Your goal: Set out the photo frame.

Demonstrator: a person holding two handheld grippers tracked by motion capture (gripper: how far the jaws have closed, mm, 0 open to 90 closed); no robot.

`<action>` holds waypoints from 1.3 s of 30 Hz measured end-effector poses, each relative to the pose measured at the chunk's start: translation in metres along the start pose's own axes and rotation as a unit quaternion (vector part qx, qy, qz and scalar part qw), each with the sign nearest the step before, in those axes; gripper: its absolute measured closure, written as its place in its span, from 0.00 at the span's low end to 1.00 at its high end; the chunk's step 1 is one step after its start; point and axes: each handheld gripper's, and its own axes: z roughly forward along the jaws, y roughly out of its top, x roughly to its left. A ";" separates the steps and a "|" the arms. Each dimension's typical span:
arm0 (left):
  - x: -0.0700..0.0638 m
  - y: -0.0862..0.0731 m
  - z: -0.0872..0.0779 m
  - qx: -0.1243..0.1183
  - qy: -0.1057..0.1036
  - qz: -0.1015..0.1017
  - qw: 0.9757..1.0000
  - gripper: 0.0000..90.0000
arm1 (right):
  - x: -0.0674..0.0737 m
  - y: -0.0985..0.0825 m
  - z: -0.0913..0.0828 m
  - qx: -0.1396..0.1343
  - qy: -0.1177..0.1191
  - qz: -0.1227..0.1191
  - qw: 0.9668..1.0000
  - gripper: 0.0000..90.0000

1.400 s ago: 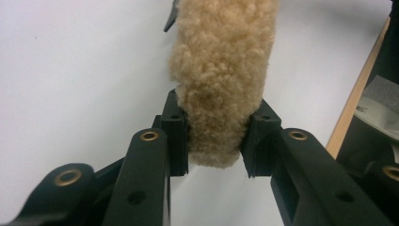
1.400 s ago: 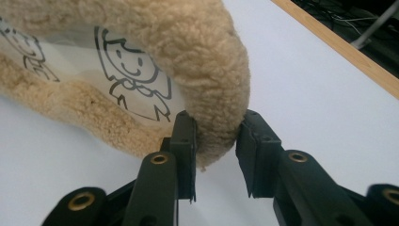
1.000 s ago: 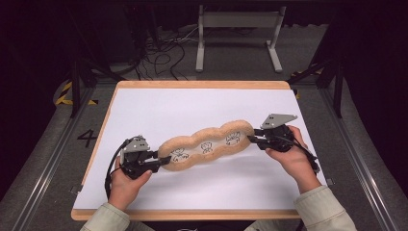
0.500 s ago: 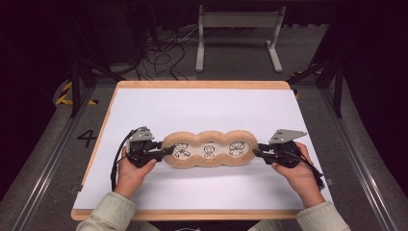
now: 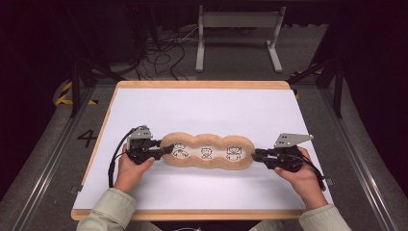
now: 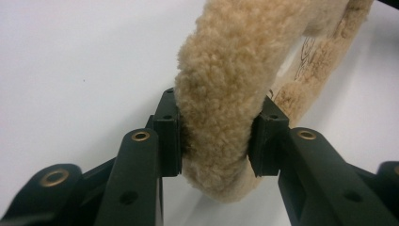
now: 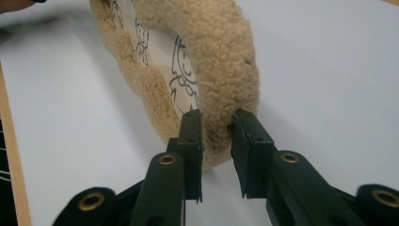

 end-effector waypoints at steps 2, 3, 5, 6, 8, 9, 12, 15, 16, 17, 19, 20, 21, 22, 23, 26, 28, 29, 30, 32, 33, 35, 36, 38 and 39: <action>-0.003 0.000 0.000 0.003 0.008 0.006 1.000 0.68 | 0.002 0.000 0.000 0.005 -0.002 -0.005 1.000 0.81; -0.005 0.000 0.000 0.007 0.013 0.009 1.000 0.67 | 0.003 0.000 0.000 0.005 -0.002 -0.005 1.000 0.80; -0.006 0.000 -0.001 0.013 0.018 0.007 1.000 0.65 | 0.003 0.000 -0.001 0.005 0.000 -0.004 1.000 0.78; -0.006 -0.001 -0.001 0.014 0.020 0.006 1.000 0.62 | 0.003 0.000 -0.001 0.005 0.002 -0.002 1.000 0.76; -0.007 -0.003 -0.006 0.013 0.021 0.003 1.000 0.57 | 0.004 0.001 -0.002 0.003 0.003 0.001 1.000 0.73; -0.007 -0.003 -0.006 0.013 0.021 0.003 1.000 0.55 | 0.004 0.001 -0.002 0.003 0.003 0.001 1.000 0.73; -0.009 -0.008 -0.015 -0.010 0.021 -0.007 1.000 0.52 | 0.005 0.004 -0.004 -0.001 -0.004 0.001 1.000 0.64; -0.013 -0.009 -0.026 -0.024 0.031 -0.011 0.999 0.48 | 0.007 0.008 -0.009 -0.010 -0.016 0.000 1.000 0.57; -0.015 -0.009 -0.029 -0.027 0.032 -0.012 0.999 0.46 | 0.008 0.010 -0.011 -0.015 -0.022 -0.002 1.000 0.53; -0.017 -0.009 -0.032 -0.027 0.036 -0.012 0.999 0.45 | 0.008 0.011 -0.013 -0.018 -0.025 -0.003 1.000 0.52; -0.021 -0.010 -0.037 -0.029 0.041 -0.012 0.999 0.43 | 0.009 0.013 -0.016 -0.023 -0.028 -0.003 0.999 0.50; -0.023 -0.010 -0.039 -0.029 0.046 -0.009 0.998 0.41 | 0.009 0.014 -0.018 -0.025 -0.030 -0.003 0.999 0.49; -0.026 -0.010 -0.043 -0.030 0.049 -0.011 0.998 0.41 | 0.009 0.014 -0.019 -0.027 -0.032 -0.003 0.999 0.48; -0.027 -0.011 -0.046 -0.032 0.047 -0.013 0.998 0.41 | 0.009 0.014 -0.021 -0.028 -0.034 -0.002 0.999 0.46; -0.028 -0.012 -0.049 -0.031 0.049 -0.013 0.998 0.40 | 0.008 0.014 -0.022 -0.031 -0.035 -0.001 0.999 0.46; -0.032 -0.015 -0.057 -0.036 0.055 -0.015 0.998 0.38 | 0.005 0.014 -0.026 -0.033 -0.039 0.004 0.999 0.42; -0.033 -0.017 -0.062 -0.039 0.055 -0.020 0.998 0.37 | 0.003 0.014 -0.029 -0.037 -0.039 0.007 0.999 0.39; -0.033 -0.019 -0.064 -0.040 0.058 -0.018 0.997 0.36 | 0.002 0.014 -0.030 -0.036 -0.039 0.009 0.999 0.37; -0.032 -0.020 -0.067 -0.041 0.060 -0.018 0.997 0.36 | 0.000 0.013 -0.031 -0.036 -0.037 0.009 0.999 0.35; -0.031 -0.023 -0.070 -0.042 0.067 -0.018 0.997 0.34 | -0.001 0.012 -0.034 -0.033 -0.037 0.012 0.999 0.31; -0.030 -0.025 -0.072 -0.042 0.067 -0.020 0.997 0.33 | -0.002 0.011 -0.035 -0.033 -0.038 0.011 0.999 0.29; -0.029 -0.029 -0.075 -0.049 0.069 -0.027 0.996 0.31 | -0.003 0.008 -0.039 -0.034 -0.042 0.011 0.998 0.26; -0.028 -0.030 -0.077 -0.049 0.070 -0.028 0.996 0.30 | -0.004 0.007 -0.040 -0.035 -0.043 0.013 0.998 0.26; -0.026 -0.034 -0.080 -0.048 0.078 -0.030 0.995 0.29 | -0.006 0.004 -0.043 -0.034 -0.047 0.017 0.998 0.25; -0.025 -0.036 -0.081 -0.049 0.082 -0.031 0.995 0.28 | -0.007 0.002 -0.045 -0.034 -0.050 0.020 0.998 0.24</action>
